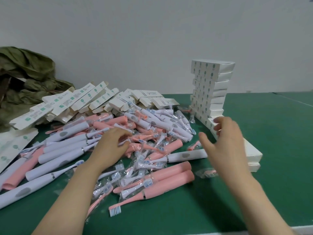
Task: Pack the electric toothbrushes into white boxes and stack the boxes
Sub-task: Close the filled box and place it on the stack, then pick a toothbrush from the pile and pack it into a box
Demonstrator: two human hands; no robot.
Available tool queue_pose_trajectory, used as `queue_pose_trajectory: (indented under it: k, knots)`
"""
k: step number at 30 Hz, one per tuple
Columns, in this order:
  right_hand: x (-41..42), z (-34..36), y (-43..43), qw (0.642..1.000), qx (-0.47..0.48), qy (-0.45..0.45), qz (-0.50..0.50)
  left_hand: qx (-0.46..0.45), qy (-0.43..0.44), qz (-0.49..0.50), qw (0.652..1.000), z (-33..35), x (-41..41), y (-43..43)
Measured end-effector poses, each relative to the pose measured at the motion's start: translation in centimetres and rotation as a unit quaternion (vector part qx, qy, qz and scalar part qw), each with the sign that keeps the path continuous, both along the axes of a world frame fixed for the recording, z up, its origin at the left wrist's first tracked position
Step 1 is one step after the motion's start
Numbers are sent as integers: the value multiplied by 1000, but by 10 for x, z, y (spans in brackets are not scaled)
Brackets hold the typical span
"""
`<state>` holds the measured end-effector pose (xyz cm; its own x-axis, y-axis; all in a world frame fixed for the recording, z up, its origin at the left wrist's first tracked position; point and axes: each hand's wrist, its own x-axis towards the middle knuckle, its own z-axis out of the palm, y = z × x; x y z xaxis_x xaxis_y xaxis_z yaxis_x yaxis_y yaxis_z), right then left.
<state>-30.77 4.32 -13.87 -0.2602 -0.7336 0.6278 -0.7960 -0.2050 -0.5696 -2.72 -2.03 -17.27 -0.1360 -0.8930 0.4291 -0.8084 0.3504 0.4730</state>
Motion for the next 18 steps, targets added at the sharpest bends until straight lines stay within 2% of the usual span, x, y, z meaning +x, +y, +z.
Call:
queue_pose_trajectory:
  k: [3,6,9,12,14,18]
  knots:
    - [51,-7,-16,981,142,10,135,9,10,5,1000,0,1,2]
    - [82,-16,-33,957,216,75,179,-27,8,40,999,2,5,2]
    - [98,-16,-50,951,230,135,160,-102,28,168,980,13,20,-9]
    - [106,-12,-62,945,253,107,179,-42,2,290,956,28,39,-25]
    - [108,-12,-65,942,260,77,196,-15,-17,323,946,33,53,-31]
    - [102,-18,-63,948,240,63,199,-39,-65,353,932,42,81,-40]
